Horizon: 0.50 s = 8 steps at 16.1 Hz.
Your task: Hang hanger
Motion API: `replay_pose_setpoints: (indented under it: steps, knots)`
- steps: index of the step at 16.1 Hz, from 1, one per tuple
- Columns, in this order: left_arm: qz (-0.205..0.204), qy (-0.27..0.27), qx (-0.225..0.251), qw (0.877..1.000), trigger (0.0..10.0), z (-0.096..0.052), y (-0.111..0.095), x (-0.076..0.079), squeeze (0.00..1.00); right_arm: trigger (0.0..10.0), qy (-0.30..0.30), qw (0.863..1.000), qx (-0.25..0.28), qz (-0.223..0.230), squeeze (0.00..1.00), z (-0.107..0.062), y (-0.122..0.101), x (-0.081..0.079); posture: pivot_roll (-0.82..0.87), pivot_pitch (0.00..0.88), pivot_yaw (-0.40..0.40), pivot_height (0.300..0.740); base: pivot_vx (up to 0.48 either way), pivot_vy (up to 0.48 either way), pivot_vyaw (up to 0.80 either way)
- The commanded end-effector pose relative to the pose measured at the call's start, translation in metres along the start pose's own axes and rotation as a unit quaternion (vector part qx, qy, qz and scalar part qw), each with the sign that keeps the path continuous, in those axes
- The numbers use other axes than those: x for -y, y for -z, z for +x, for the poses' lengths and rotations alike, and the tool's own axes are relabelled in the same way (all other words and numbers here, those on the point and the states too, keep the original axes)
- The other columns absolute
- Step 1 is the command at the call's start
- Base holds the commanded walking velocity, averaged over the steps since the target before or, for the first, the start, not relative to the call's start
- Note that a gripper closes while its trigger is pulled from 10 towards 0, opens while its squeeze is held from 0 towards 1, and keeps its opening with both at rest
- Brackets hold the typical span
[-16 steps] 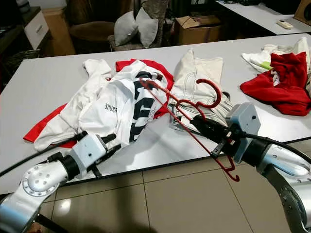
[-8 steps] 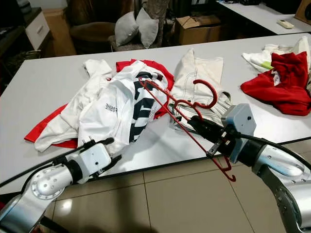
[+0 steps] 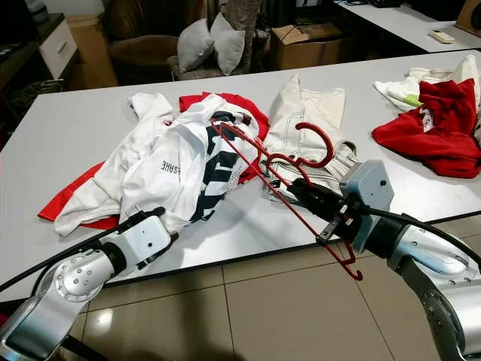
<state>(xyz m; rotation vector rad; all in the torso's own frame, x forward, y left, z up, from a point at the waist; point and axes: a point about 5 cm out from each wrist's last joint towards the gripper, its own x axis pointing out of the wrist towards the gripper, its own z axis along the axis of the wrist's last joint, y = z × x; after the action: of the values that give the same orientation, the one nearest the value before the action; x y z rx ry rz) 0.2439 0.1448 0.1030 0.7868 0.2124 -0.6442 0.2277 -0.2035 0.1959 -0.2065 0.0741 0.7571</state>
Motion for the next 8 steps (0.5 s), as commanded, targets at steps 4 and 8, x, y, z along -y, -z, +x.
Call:
replay_pose_setpoints:
  steps: [4,8]
  knots:
    - [-0.011,-0.005,0.001,1.0,0.0,-0.0004,0.0014,-0.0029,0.0,10.0,-0.003,1.0,0.009,-0.008,0.0,0.0015,-0.0029,-0.0034,-0.22,0.0,0.076,0.74,0.0,0.0,0.0]
    - [-0.014,-0.007,-0.006,1.0,0.0,0.002,0.0027,-0.0014,0.0,10.0,-0.003,1.0,0.009,-0.007,0.0,0.001,-0.0021,-0.0043,-0.23,0.0,0.079,0.74,0.0,0.0,0.0]
